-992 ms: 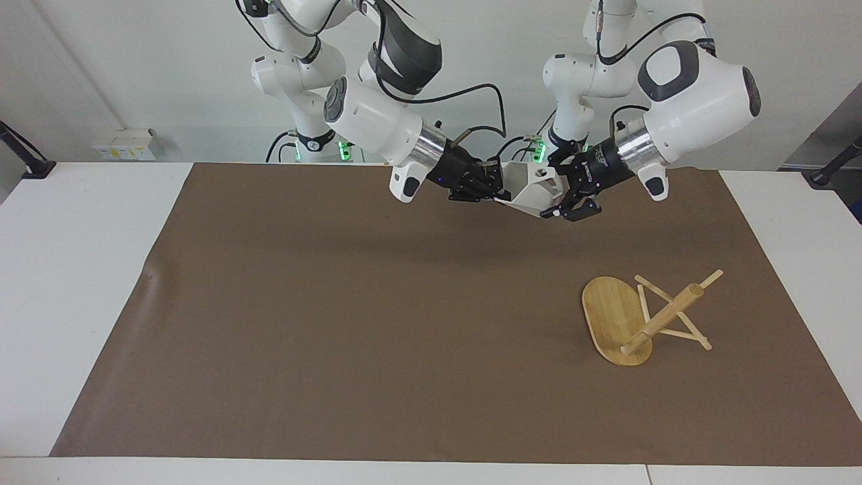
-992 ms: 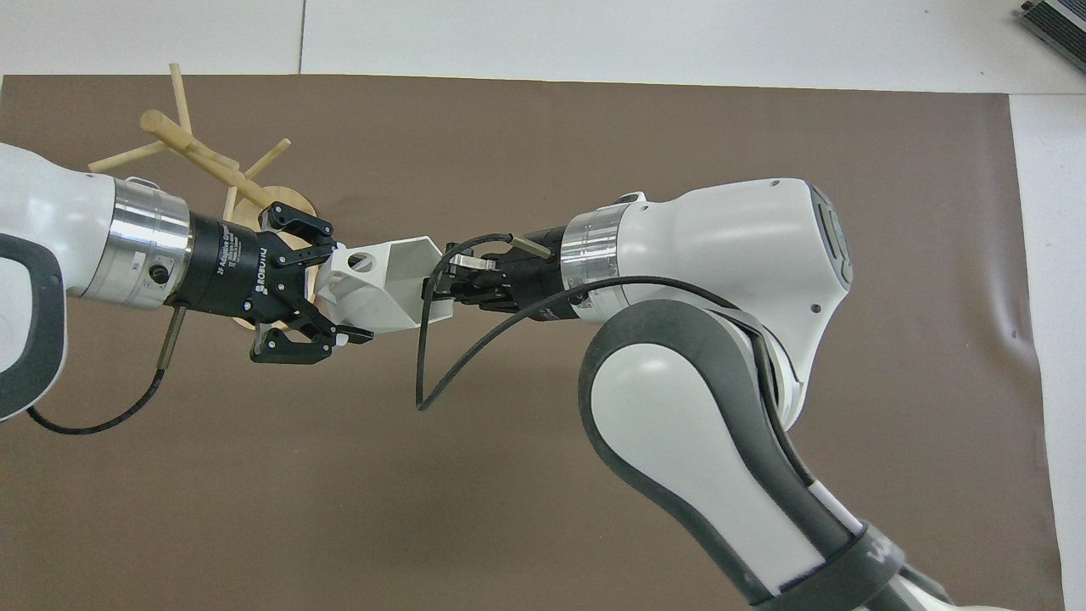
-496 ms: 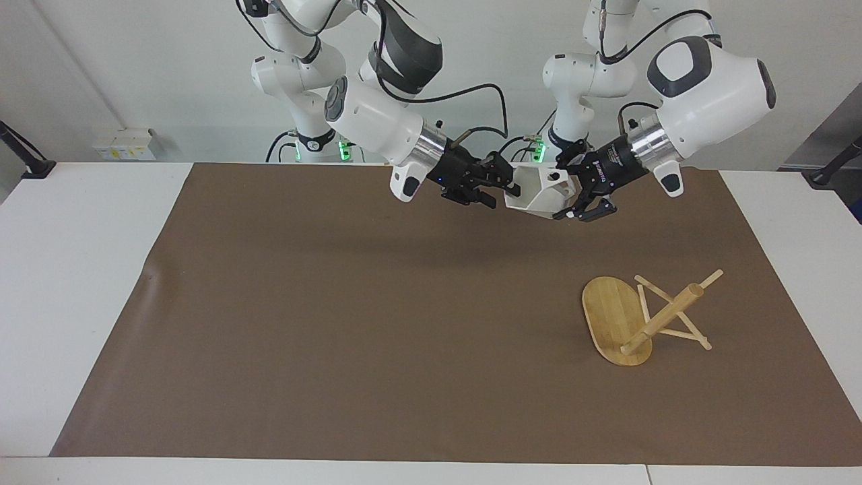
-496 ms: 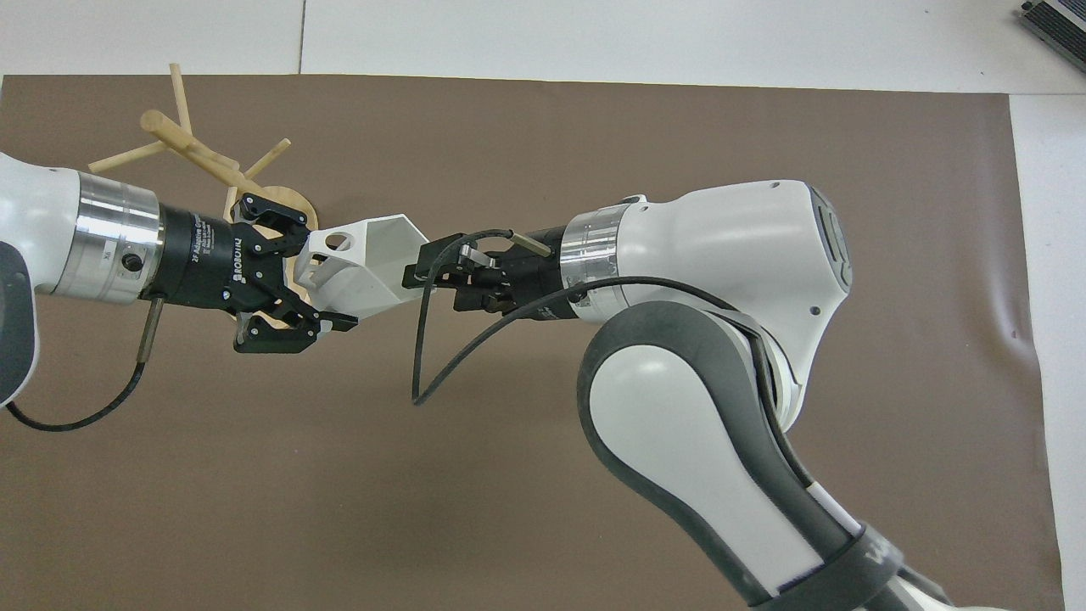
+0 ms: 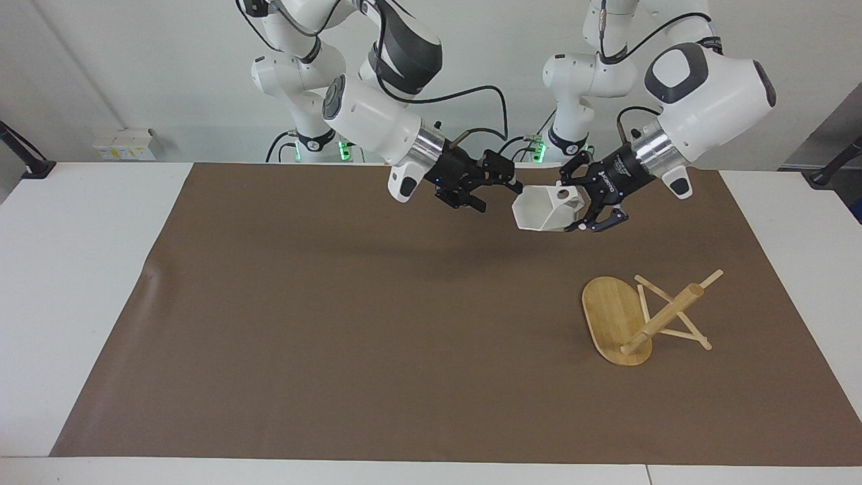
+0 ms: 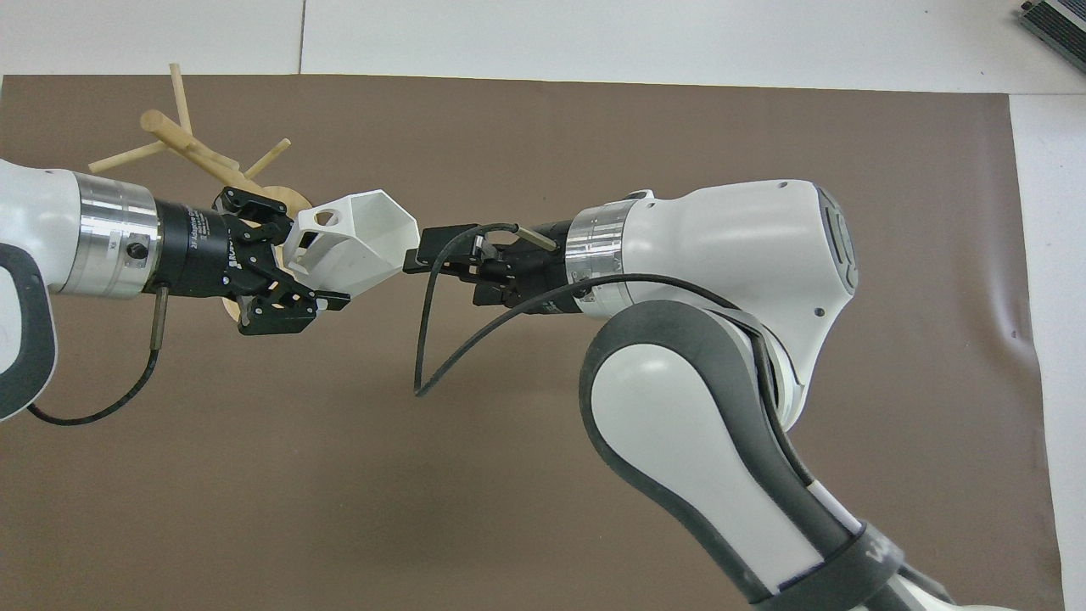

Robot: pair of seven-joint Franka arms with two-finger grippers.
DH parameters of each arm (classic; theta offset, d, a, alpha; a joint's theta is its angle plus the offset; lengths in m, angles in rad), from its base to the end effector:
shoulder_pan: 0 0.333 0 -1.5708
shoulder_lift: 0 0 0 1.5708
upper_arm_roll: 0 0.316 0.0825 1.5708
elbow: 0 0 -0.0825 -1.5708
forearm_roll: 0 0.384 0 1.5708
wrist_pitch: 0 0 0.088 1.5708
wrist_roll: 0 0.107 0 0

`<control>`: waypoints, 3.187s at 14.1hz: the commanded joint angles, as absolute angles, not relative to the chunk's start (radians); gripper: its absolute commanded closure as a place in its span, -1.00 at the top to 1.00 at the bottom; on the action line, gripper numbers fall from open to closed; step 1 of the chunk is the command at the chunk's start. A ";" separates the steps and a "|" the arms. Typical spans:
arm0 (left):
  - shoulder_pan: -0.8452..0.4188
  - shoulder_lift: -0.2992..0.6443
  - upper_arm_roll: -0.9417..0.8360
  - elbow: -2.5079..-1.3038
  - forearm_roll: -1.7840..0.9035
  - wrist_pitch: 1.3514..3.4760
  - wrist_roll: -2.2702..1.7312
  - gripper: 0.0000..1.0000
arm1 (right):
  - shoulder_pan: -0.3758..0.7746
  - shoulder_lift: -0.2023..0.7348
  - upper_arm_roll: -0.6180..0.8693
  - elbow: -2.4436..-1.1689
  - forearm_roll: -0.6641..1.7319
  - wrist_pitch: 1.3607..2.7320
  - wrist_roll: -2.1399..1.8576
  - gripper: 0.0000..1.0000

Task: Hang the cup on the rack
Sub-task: 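Move the cup toward the mug tree while the right gripper withdraws, then lower the cup handle onto a mug tree peg with the left gripper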

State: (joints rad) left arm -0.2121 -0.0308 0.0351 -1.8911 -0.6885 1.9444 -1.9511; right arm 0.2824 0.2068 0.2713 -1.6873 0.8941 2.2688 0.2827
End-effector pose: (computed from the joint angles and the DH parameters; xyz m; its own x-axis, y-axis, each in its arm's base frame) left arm 0.5490 -0.1416 0.5364 -0.4102 0.7137 -0.5677 0.9112 0.3467 -0.2226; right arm 0.5574 0.3510 0.5288 0.9810 -0.1639 -0.1039 -0.1831 -0.6033 -0.7762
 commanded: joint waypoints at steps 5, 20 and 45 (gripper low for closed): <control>-0.207 -0.104 0.031 -2.092 -0.675 2.210 -2.086 -1.00 | 0.155 0.196 0.272 -1.698 0.588 2.281 0.250 1.00; -0.166 -0.052 0.029 -2.129 -0.664 2.434 -2.328 -1.00 | -0.152 0.195 0.255 -1.672 -0.041 2.030 0.069 1.00; -0.180 0.018 0.029 -2.126 -0.661 2.622 -2.595 -1.00 | -0.164 0.146 0.106 -1.514 -0.071 1.714 0.075 1.00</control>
State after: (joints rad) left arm -0.1775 0.0169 0.0271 -2.1160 -0.6788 2.5895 -2.5422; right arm -0.1507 0.1672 0.1088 -1.5162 -0.0726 1.7395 0.0853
